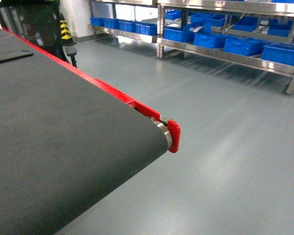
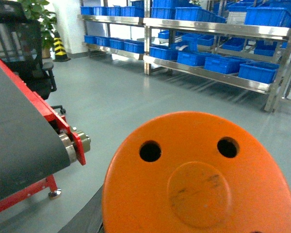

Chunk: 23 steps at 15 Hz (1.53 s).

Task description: Sort blue parts and orange caps into right shelf containers

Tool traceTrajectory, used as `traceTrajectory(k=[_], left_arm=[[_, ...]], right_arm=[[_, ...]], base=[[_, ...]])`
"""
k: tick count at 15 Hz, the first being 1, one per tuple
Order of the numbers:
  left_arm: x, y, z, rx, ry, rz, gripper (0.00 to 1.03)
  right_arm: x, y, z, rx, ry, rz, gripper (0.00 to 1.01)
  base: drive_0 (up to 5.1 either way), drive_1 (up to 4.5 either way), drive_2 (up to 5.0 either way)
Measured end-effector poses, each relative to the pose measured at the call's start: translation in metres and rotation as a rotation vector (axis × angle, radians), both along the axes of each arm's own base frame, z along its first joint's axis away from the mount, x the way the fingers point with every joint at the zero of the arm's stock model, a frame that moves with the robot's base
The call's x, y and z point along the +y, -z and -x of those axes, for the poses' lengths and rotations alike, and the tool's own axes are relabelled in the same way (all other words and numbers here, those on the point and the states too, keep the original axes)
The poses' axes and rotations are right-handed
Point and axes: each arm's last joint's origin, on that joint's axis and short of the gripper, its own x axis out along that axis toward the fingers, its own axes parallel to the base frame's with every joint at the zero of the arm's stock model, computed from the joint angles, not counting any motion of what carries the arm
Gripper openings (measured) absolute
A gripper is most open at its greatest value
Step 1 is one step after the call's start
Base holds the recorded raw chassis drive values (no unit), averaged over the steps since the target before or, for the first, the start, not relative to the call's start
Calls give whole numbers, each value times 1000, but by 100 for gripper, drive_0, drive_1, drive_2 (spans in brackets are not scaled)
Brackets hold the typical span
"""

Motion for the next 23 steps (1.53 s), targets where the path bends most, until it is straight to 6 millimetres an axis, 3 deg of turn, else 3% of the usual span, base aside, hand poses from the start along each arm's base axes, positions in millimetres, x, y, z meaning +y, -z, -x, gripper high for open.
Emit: traceTrajectory(k=[23], left_arm=[[0,0,0,0,0,0,41]], right_arm=[[0,0,0,0,0,0,44]], base=[[-162,-162,-162]])
